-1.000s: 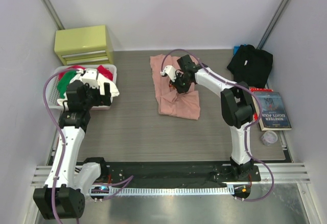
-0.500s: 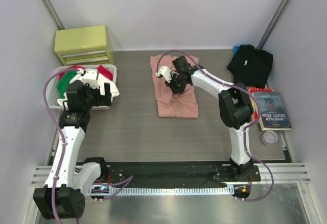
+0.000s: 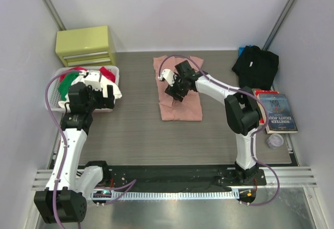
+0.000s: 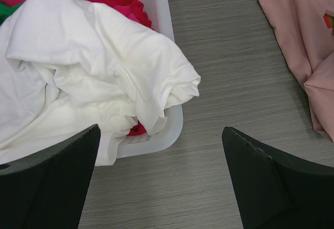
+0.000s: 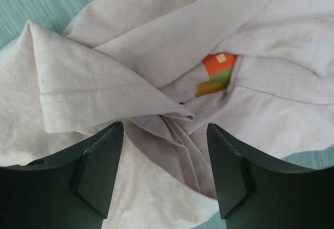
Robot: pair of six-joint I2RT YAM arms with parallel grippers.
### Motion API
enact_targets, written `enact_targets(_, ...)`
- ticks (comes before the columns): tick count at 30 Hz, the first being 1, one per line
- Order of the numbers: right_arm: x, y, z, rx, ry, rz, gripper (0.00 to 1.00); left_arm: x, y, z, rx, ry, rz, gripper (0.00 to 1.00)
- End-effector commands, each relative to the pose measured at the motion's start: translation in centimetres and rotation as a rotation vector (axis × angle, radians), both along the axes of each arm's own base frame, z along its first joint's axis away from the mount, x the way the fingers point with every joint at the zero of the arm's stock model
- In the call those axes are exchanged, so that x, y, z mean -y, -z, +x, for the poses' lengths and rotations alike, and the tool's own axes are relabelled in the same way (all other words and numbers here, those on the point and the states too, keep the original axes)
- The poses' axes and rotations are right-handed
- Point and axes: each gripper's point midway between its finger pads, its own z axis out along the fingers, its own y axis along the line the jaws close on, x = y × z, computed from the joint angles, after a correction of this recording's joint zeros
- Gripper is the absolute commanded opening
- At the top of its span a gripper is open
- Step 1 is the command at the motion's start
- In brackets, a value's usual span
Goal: Fold and stack the t-shirts
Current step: Fold the folded rectangular tshirt in 1/3 of the way
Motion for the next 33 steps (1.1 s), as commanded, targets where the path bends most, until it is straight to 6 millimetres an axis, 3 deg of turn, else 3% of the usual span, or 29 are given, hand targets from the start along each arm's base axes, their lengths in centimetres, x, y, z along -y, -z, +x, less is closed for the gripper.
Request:
enact_targets(1, 0.1, -6.3, 2.1, 0.195, 0.102, 0.090, 0.71, 0.4, -0.3, 0.2, 0.007, 0.017, -0.020, 1.00)
enact_targets(6, 0.9, -10.8, 1.7, 0.267, 0.196, 0.178, 0.71, 0.5, 0.0, 0.0, 0.001, 0.022, -0.021, 1.00)
enact_targets(7, 1.2, -12.4, 1.1, 0.274, 0.218, 0.207, 0.57, 0.4, 0.0, 0.0, 0.001, 0.021, -0.021, 1.00)
enact_targets(8, 1.4, -12.1, -0.2, 0.205, 0.262, 0.234, 0.02, 0.4, -0.1, 0.0, 0.006, 0.021, -0.019, 1.00)
enact_targets(9, 1.6, -12.2, -1.1, 0.165, 0.278, 0.257, 0.01, 0.5, -0.1, -0.1, 0.005, 0.024, -0.020, 1.00)
enact_targets(10, 1.8, -11.6, -3.4, 0.079, 0.272, 0.262, 0.01, 0.5, -0.1, -0.1, 0.005, 0.027, -0.020, 1.00)
enact_targets(12, 0.6, -10.4, -6.8, -0.095, 0.244, 0.340, 0.01, 0.6, -0.1, -0.1, 0.007, 0.033, -0.023, 1.00)
enact_targets(14, 0.2, -7.9, -10.2, -0.242, 0.213, 0.363, 0.01, 0.7, 0.0, 0.0, 0.004, 0.035, -0.023, 1.00)
enact_targets(17, 0.5, -4.0, -12.5, -0.369, 0.244, 0.349, 0.01, 0.6, -0.2, 0.1, 0.008, 0.032, -0.025, 1.00)
enact_targets(21, 0.5, -1.0, -12.9, -0.416, 0.252, 0.325, 0.01, 0.6, -0.3, 0.1, 0.008, 0.032, -0.026, 1.00)
enact_targets(24, 0.2, 0.0, -11.8, -0.403, 0.259, 0.309, 0.01, 0.6, -0.3, -0.1, 0.008, 0.029, -0.020, 1.00)
enact_targets(29, -0.8, -0.6, -9.7, -0.373, 0.248, 0.316, 0.01, 0.5, -0.3, -0.2, 0.007, 0.027, -0.017, 1.00)
enact_targets(33, -1.4, -2.3, -8.7, -0.349, 0.243, 0.336, 0.01, 0.5, -0.1, -0.2, 0.001, 0.029, -0.013, 1.00)
